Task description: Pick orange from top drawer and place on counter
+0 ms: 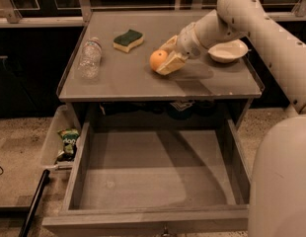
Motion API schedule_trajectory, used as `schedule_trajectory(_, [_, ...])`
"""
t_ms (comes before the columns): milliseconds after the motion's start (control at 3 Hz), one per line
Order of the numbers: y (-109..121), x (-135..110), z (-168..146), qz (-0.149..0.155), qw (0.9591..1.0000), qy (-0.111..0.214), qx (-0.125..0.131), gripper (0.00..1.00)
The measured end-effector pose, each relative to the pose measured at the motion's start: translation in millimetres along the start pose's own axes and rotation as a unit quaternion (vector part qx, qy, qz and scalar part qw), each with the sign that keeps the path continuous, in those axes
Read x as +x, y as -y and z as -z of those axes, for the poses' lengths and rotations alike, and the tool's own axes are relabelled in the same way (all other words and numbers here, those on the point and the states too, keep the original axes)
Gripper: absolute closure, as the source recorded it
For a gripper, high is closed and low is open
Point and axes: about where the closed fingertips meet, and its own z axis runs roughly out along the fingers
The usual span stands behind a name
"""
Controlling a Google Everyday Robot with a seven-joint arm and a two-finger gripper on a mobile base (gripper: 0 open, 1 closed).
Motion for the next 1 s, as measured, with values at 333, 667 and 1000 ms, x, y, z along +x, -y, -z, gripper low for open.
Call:
schedule_trajectory(333, [0.0, 0.0, 0.0, 0.000, 1.0000, 0.000, 0.000, 0.11])
schedule_trajectory(667, [0.0, 0.0, -0.1, 0.000, 1.0000, 0.000, 0.000, 0.00])
schedule_trajectory(1000, [0.0, 0.0, -0.1, 0.000, 1.0000, 0.000, 0.000, 0.00])
